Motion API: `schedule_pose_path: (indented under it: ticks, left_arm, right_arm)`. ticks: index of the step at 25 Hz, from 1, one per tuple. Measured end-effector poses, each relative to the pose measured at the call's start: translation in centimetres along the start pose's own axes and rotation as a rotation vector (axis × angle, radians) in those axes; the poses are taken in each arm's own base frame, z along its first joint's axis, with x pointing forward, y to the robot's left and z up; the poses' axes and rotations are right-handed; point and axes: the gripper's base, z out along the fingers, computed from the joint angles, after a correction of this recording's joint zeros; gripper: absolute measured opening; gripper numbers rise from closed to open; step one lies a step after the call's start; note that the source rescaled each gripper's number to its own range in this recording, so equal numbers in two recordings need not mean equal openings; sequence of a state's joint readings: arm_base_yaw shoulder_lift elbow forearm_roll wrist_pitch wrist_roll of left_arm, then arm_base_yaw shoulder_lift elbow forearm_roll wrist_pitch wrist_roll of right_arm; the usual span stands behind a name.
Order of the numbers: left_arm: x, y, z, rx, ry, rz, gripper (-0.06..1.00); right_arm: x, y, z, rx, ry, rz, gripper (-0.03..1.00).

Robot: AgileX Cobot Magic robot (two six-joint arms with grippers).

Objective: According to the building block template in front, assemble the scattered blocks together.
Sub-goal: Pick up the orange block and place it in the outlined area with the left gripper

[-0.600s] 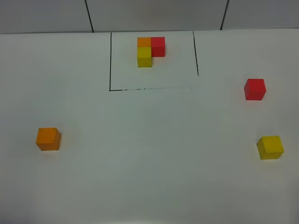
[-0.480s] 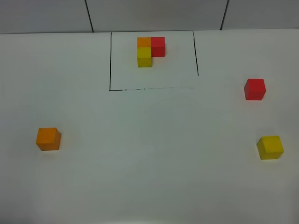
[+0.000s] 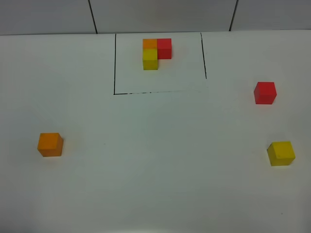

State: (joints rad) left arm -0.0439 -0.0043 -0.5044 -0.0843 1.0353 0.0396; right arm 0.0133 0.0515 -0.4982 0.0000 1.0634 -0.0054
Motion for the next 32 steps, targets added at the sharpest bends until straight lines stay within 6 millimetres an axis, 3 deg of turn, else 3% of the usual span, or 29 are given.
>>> schedule_pose_path:
  ticks: [19,24,28,32]
  left_arm:
    - [0.0,0.0,0.0,0.000,-0.001,0.000,0.71]
    - [-1.5,0.2,-0.2,-0.021,-0.121,0.009,0.71]
    - [-3.9,0.4,1.3,-0.030,-0.150,0.005,0.71]
    - [-6.4,0.7,5.3,-0.033,0.001,-0.008,0.71]
  right_arm:
    - [0.0,0.0,0.0,0.000,0.000,0.000,0.72]
    - [0.0,0.0,0.0,0.000,0.000,0.000,0.72]
    - [0.0,0.0,0.0,0.000,0.000,0.000,0.72]
    - [0.0,0.0,0.0,0.000,0.000,0.000,0.72]
